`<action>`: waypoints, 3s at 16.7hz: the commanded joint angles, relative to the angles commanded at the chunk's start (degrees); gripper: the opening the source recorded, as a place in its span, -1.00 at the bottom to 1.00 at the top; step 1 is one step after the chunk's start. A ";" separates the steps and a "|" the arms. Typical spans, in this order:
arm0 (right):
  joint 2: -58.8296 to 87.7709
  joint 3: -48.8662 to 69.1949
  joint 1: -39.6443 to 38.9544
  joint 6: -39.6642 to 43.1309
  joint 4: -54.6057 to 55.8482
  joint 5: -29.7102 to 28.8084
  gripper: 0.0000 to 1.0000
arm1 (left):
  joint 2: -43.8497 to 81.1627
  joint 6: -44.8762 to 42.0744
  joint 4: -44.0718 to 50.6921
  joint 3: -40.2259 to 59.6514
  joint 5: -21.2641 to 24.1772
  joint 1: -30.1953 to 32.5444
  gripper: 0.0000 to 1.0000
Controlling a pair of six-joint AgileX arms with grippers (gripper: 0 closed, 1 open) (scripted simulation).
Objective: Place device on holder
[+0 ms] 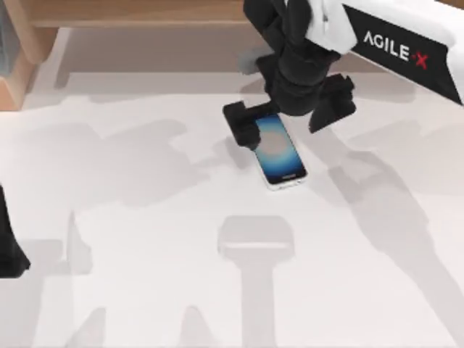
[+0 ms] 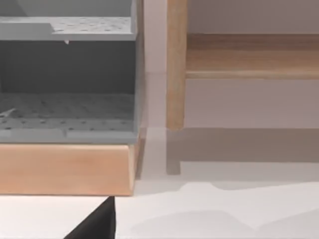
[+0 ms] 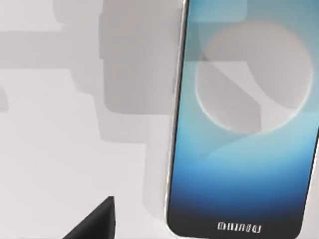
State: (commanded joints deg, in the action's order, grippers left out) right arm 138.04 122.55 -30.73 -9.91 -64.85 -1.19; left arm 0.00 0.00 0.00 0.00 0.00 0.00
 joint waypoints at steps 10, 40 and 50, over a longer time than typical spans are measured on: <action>5.83 9.98 0.50 -4.09 -2.71 -1.88 1.00 | 0.00 0.00 0.00 0.00 0.00 0.00 1.00; 13.21 6.07 0.89 -3.76 8.59 -1.92 -1.00 | 0.00 0.00 0.00 0.00 0.00 0.00 1.00; 10.60 7.89 0.72 -3.57 5.90 -2.40 -1.00 | 0.00 0.00 0.00 0.00 0.00 0.00 1.00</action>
State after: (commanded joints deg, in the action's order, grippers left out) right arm 148.64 130.45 -30.01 -13.49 -58.96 -3.59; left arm 0.00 0.00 0.00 0.00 0.00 0.00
